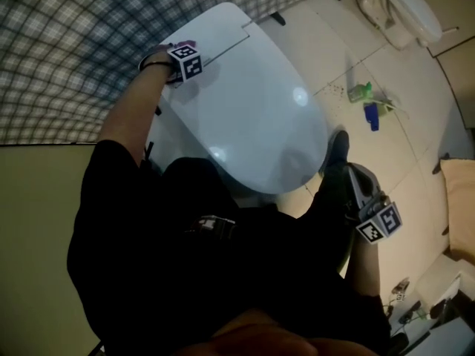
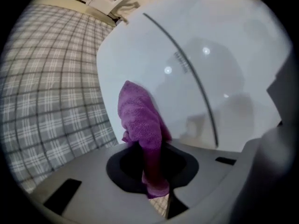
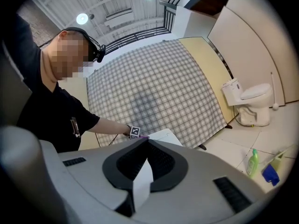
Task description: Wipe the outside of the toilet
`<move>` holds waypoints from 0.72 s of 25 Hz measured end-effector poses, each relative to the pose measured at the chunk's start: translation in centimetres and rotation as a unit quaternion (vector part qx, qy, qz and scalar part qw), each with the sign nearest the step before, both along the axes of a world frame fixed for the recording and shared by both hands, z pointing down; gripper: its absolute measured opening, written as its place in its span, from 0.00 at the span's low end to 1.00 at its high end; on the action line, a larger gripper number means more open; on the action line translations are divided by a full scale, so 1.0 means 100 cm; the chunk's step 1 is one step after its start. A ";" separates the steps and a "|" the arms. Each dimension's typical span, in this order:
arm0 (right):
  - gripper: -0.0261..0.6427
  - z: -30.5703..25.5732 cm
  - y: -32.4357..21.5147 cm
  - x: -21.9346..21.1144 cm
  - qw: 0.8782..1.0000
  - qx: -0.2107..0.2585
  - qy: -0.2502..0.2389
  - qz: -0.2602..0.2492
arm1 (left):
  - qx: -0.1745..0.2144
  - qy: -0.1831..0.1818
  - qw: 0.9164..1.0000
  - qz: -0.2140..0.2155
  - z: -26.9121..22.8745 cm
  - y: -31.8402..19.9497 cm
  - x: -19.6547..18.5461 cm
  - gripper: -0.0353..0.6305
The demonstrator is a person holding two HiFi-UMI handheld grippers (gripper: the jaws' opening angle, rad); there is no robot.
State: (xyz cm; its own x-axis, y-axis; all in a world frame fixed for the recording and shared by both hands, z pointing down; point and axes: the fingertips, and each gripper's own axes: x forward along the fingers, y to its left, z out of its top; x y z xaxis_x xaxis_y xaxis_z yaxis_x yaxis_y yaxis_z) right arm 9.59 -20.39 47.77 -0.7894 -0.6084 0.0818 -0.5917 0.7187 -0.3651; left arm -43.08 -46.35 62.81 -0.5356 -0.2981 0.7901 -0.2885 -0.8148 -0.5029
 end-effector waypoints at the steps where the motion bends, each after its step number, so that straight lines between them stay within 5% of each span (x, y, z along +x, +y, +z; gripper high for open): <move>1: 0.02 -0.004 0.007 0.004 1.000 0.003 -0.004 0.002 | -0.005 0.016 1.000 0.002 0.002 0.013 0.016 0.13; 7: 0.02 -0.027 0.054 0.018 0.999 0.044 -0.020 0.007 | -0.031 0.113 0.993 0.033 0.025 0.101 0.122 0.13; 18: 0.02 -0.068 0.131 0.054 0.992 0.116 -0.044 -0.007 | -0.066 0.170 0.975 0.129 0.038 0.275 0.300 0.13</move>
